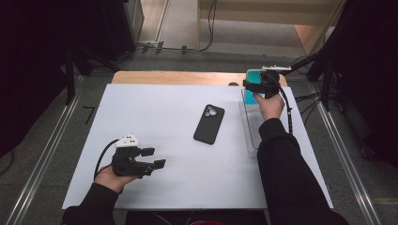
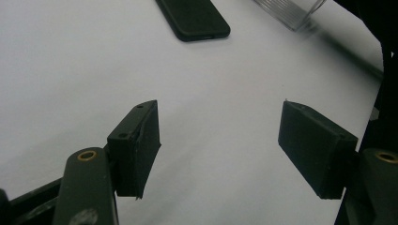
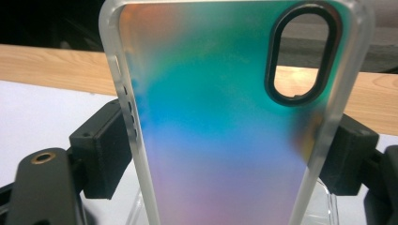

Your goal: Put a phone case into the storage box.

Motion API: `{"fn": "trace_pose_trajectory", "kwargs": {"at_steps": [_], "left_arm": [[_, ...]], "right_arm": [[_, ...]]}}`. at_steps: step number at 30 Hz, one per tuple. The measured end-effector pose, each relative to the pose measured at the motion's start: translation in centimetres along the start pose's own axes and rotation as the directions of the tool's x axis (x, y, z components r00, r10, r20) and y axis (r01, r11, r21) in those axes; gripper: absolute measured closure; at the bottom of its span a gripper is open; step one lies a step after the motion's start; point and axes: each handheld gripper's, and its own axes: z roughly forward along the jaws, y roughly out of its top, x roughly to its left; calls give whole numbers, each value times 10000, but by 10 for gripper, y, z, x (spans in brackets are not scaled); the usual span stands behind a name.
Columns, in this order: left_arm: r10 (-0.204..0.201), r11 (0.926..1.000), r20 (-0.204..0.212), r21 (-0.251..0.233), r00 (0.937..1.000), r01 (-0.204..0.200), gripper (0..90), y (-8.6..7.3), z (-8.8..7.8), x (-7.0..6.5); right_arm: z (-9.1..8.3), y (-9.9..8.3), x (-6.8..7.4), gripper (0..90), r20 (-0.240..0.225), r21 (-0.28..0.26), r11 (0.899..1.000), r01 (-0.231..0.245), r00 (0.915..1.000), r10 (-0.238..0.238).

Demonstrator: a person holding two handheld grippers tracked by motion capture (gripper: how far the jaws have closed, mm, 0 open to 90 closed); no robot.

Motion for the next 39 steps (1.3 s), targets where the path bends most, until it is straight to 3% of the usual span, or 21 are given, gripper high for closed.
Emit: {"fn": "trace_pose_trajectory", "kwargs": {"at_steps": [4, 6, 11, 21, 31, 39], "left_arm": [[49, 10000, 90, 25, 9999, -49, 301, 0, 1, -1], [44, 10000, 47, 85, 10000, -45, 301, 0, 2, -1], [-28, 9999, 26, 100, 10000, 28, 301, 0, 2, 0], [12, 9999, 46, 134, 10000, -13, 301, 0, 2, 0], [-55, 9999, 62, 97, 10000, 54, 301, 0, 3, 0], [-134, 9999, 51, 96, 9999, 134, 301, 1, 3, 2]], "right_arm": [[9, -3, -3, 152, -112, 164, 9998, -131, 9998, 133], [12, -3, -3, 152, 168, 192, 9997, -170, 9997, 167], [13, -2, -5, 145, 53, -12, 9994, -334, 9994, 334], [17, -2, -7, 8, -264, 399, 9983, -419, 9987, 430], [5, 1, -7, 0, -518, 701, 9969, -370, 9978, 407], [-20, 9, -4, 0, -613, 863, 9962, -105, 9980, 158]]}}
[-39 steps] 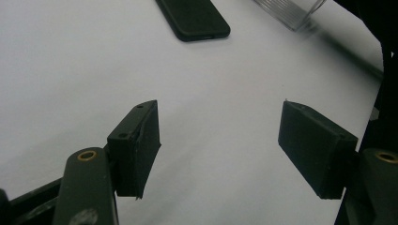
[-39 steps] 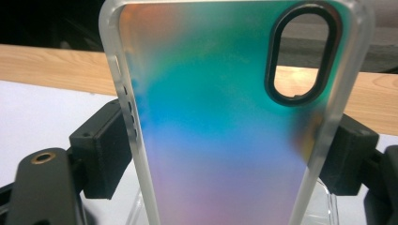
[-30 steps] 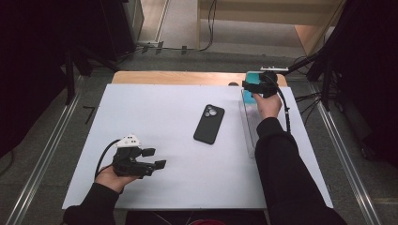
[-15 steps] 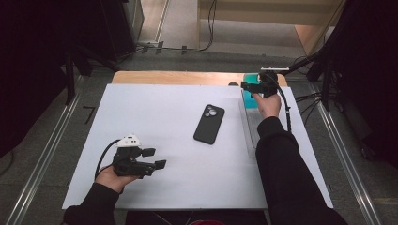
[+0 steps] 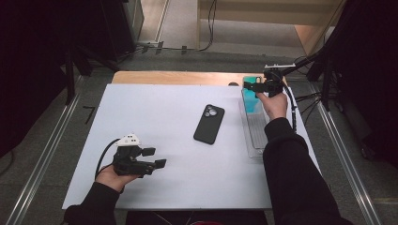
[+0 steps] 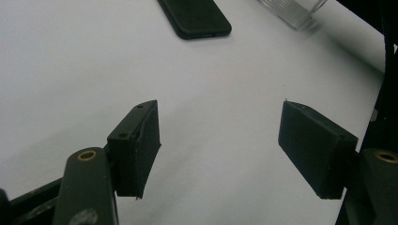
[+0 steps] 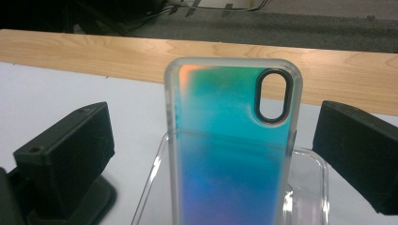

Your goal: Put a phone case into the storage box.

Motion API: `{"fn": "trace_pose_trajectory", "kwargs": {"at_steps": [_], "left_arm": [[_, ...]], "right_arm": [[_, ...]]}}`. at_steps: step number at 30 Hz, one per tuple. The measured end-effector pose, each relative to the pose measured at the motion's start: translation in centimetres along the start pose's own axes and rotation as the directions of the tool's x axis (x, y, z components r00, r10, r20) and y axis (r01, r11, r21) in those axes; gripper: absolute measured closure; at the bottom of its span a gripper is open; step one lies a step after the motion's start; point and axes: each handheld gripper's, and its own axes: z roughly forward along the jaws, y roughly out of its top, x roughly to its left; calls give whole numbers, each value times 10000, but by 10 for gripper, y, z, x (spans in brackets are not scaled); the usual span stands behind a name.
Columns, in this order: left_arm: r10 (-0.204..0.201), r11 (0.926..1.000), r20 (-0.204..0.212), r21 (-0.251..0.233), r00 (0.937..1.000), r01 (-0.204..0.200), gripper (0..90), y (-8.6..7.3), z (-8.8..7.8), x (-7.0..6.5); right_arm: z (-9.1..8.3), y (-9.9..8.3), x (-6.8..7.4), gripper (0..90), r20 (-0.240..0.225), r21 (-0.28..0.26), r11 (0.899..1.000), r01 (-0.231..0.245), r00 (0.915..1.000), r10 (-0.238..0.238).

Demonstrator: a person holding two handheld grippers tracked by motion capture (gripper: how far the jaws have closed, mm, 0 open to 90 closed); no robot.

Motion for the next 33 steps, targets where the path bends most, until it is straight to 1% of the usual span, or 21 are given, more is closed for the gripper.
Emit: {"fn": "trace_pose_trajectory", "kwargs": {"at_steps": [4, 8, 9, 14, 16, 19, 23, 28, 33], "left_arm": [[-58, 10000, -19, -5, 10000, 58, 301, 1, 0, 1], [-118, 9999, -4, 11, 9999, 118, 300, 1, 0, 3], [-147, 9999, 9, -7, 9999, 147, 300, 1, 0, 3], [-203, 9998, -32, -30, 9998, 203, 300, 3, -1, 4], [-263, 9997, -40, -7, 9996, 263, 299, 3, -1, 5], [-223, 9997, -68, 21, 9997, 224, 299, 3, -1, 6], [-281, 9996, -78, -11, 9996, 281, 299, 4, -2, 7], [-322, 9995, -44, -10, 9995, 322, 299, 5, -2, 8], [-301, 9995, 30, 26, 9995, 301, 299, 6, -2, 9]], "right_arm": [[-16, 2, 7, 0, -186, 62, 9998, 177, 9997, -176], [-28, 2, 18, 0, -557, 230, 9988, 422, 9976, -409], [-32, 1, 22, 0, -623, 210, 9982, 558, 9966, -544], [-46, -2, 37, 0, -1057, 97, 9961, 876, 9907, -861], [-52, -5, 44, 0, -1325, 226, 9946, 1010, 9864, -971], [-59, -11, 53, 0, -1643, 238, 9917, 1263, 9790, -1208], [-67, -19, 63, 0, -1980, 219, 9889, 1466, 9702, -1395], [-76, -31, 70, 0, -2364, 168, 9879, 1543, 9606, -1460], [-86, -43, 75, 0, -2731, 295, 9815, 1891, 9461, -1741]]}}
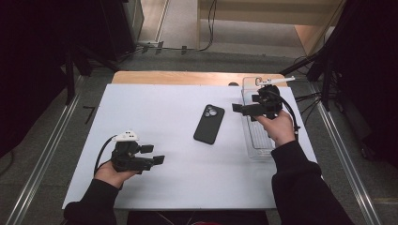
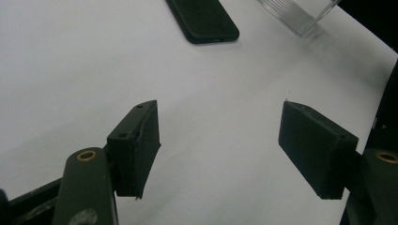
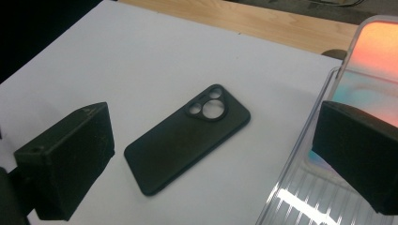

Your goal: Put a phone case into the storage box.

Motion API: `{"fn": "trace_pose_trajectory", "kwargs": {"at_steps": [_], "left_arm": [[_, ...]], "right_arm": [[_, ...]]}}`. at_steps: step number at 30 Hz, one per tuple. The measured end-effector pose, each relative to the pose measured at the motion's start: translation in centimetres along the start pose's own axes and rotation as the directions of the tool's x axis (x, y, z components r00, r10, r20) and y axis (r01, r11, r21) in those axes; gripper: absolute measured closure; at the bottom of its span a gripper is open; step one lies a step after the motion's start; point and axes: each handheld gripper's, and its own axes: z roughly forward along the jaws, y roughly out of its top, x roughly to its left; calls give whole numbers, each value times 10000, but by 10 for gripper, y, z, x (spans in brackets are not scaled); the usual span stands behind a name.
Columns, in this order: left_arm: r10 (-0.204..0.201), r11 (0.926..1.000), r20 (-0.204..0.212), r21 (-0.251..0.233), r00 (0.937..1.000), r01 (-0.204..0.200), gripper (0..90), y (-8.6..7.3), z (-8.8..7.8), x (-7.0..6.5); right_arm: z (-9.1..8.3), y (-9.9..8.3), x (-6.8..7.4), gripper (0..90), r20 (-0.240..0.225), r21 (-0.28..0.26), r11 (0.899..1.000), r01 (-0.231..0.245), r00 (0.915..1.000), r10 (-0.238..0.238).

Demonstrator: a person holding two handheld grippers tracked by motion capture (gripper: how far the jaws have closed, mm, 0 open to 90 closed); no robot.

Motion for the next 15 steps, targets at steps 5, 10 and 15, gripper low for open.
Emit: {"fn": "trace_pose_trajectory", "kwargs": {"at_steps": [5, 10, 15], "left_arm": [[44, 10000, 69, 39, 10000, -44, 299, 2, 1, 0], [105, 9999, 142, 0, 9998, -105, 299, 4, 1, 1], [125, 9999, 243, -9, 9996, -124, 299, 5, 0, 2]], "right_arm": [[-8, -10, 7, 0, -272, 69, 9998, 167, 9995, -165], [-14, -18, 14, 0, -363, 133, 9996, 249, 9990, -244], [-16, -27, 21, 0, -654, 246, 9987, 446, 9969, -429]]}}
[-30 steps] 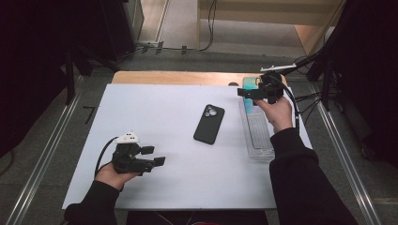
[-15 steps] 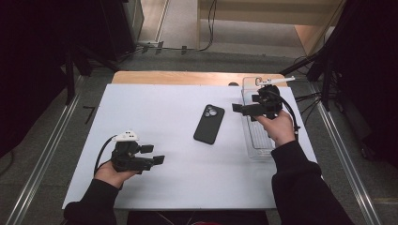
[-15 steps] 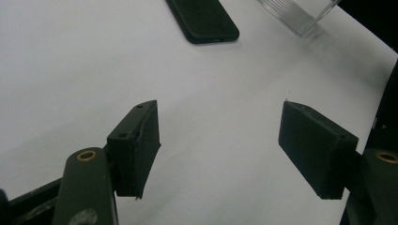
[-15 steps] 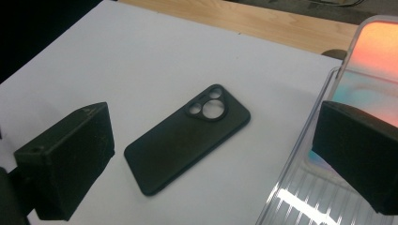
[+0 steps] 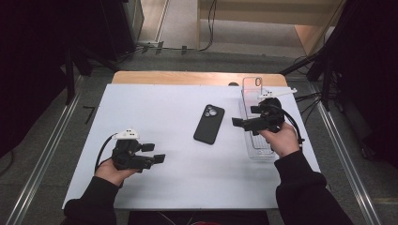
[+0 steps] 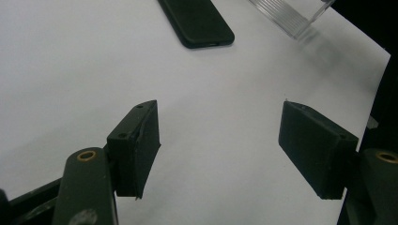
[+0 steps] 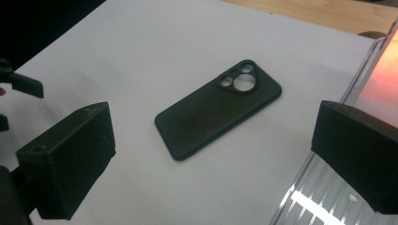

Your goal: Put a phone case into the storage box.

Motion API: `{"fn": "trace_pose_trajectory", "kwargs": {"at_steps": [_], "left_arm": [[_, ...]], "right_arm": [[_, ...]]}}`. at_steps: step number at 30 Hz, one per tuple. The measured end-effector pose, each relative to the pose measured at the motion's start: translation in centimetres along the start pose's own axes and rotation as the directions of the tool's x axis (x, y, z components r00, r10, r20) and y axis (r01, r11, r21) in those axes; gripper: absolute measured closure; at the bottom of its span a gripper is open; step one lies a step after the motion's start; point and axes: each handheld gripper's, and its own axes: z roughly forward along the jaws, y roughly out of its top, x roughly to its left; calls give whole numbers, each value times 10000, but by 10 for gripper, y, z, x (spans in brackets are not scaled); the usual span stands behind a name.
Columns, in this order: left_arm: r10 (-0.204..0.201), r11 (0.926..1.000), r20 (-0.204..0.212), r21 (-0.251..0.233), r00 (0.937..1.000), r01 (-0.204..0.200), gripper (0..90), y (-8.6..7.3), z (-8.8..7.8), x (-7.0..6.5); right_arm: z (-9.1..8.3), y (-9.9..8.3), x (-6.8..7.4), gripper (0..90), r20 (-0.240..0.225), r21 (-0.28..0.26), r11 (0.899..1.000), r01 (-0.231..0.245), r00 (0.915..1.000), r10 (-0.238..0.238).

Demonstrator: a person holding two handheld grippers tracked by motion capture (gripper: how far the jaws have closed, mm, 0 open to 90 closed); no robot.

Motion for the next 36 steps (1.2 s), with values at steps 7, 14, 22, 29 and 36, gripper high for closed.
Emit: {"fn": "trace_pose_trajectory", "kwargs": {"at_steps": [7, 14, 22, 29, 36], "left_arm": [[63, 10000, 206, -68, 9998, -62, 299, 1, -1, -1], [124, 9998, 399, -167, 9991, -118, 299, -1, -3, -4], [196, 9996, 539, -205, 9984, -185, 299, -3, -4, -5], [284, 9995, 686, -118, 9972, -277, 299, -6, -5, -8], [295, 9995, 662, -84, 9974, -290, 299, -10, -7, -9]], "right_arm": [[-6, -17, 8, 175, -510, 146, 9995, 297, 9983, -289], [-11, -38, 17, 210, -1254, 339, 9946, 986, 9877, -936], [-14, -63, 20, 235, -1751, 583, 9919, 1130, 9793, -1012], [-14, -82, 19, 235, -1750, 774, 9893, 1241, 9785, -1090], [-13, -100, 21, 235, -1917, 1041, 9842, 1429, 9740, -1211]]}}
